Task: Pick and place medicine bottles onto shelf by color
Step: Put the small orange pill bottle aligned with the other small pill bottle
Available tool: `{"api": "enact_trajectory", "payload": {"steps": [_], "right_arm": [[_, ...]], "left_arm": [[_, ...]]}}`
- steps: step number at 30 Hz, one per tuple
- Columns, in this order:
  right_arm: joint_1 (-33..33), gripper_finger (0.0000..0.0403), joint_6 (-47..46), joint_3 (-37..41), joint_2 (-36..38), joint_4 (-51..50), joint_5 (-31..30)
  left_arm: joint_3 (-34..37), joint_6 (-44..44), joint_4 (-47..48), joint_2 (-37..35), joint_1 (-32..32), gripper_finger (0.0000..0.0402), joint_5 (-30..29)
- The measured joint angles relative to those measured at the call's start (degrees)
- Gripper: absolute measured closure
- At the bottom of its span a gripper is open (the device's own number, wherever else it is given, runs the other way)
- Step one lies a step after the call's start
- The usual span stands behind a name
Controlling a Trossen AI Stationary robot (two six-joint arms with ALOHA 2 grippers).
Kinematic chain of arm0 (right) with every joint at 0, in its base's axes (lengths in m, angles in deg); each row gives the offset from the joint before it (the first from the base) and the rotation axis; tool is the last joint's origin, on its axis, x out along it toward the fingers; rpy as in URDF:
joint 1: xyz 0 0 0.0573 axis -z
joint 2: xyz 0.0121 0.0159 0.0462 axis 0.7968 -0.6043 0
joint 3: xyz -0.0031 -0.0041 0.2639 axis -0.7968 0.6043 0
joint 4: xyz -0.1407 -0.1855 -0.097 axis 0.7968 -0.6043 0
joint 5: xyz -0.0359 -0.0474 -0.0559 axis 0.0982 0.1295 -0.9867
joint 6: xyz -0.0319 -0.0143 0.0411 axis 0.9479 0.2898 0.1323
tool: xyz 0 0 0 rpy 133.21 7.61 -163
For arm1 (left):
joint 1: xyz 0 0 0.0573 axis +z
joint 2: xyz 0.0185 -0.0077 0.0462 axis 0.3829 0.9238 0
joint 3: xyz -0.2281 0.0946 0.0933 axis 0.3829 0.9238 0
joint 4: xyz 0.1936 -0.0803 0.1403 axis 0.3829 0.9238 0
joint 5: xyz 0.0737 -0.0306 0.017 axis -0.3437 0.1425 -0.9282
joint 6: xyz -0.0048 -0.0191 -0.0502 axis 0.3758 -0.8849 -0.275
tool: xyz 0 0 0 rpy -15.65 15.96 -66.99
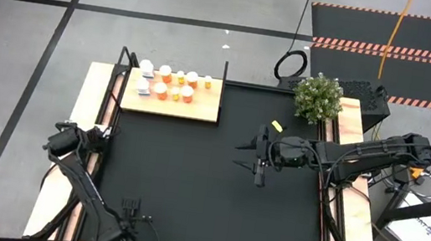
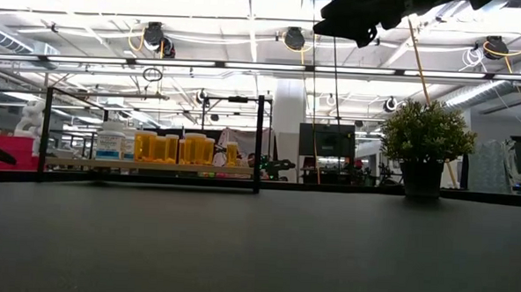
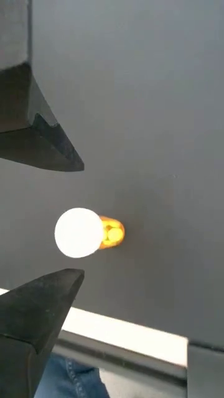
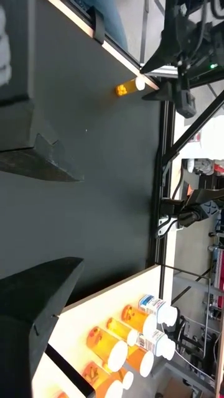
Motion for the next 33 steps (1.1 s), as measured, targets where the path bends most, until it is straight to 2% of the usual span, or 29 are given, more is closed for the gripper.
{"api": "enact_trajectory", "payload": {"steps": [18,33], "right_arm": [[0.0,0.0200,0.0,0.0,0.0,0.0,0.0],[0.0,0.0200,0.0,0.0,0.0,0.0,0.0]], "left_arm": [[4.5,0.4,-4.7,0.0,0.1,0.0134,-0.5],[4.5,1.8,-4.7,-0.1,0.4,0.0261,-0.5]]}}
